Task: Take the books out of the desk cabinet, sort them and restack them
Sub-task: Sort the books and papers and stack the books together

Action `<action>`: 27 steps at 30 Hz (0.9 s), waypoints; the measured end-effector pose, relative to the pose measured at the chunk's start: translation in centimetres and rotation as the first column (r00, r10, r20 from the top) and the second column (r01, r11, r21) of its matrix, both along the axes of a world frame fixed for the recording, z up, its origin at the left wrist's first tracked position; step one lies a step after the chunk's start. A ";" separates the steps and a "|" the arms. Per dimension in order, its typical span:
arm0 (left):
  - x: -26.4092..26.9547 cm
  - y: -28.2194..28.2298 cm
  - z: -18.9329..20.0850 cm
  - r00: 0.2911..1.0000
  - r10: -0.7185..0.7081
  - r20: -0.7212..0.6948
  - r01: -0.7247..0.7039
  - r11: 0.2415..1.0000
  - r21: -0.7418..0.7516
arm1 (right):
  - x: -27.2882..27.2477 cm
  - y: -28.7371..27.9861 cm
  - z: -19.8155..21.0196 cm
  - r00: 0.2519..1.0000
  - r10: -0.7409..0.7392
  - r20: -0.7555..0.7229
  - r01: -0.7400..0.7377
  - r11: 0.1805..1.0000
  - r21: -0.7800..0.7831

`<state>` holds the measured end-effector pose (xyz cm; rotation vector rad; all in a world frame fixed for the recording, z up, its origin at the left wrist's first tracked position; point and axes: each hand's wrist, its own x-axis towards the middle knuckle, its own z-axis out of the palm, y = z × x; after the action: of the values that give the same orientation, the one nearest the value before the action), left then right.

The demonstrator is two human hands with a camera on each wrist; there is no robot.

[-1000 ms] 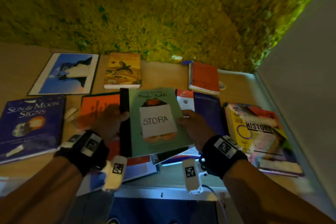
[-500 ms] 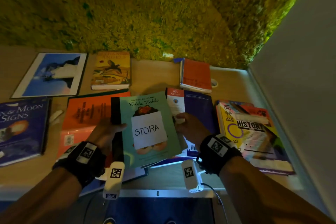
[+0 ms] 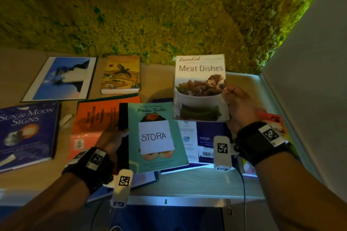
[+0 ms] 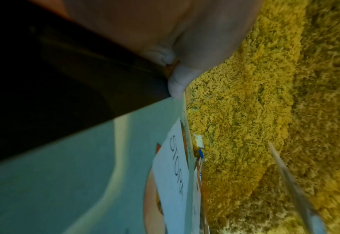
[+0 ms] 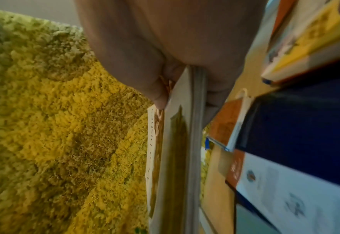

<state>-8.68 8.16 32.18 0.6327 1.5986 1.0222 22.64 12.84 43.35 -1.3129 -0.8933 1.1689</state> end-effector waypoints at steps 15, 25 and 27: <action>1.2 -3.0 2.9 0.983 -0.082 0.163 0.068 0.993 0.093 | -6.9 -2.4 -7.4 0.634 0.467 0.616 -0.321 0.884 -0.340; -1.0 -2.1 3.4 0.983 -0.168 -0.080 0.184 0.943 0.276 | -8.6 -3.2 -6.8 0.889 0.452 -0.066 -0.437 0.799 -0.414; -1.3 -0.9 4.1 0.982 -0.187 -0.030 0.189 0.956 0.226 | -8.9 -2.5 -6.8 0.919 0.386 -0.079 -0.385 0.836 -0.391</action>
<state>-9.95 7.26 36.31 0.9280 1.4076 1.0683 13.75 10.34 36.56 -1.4992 -0.9844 1.7400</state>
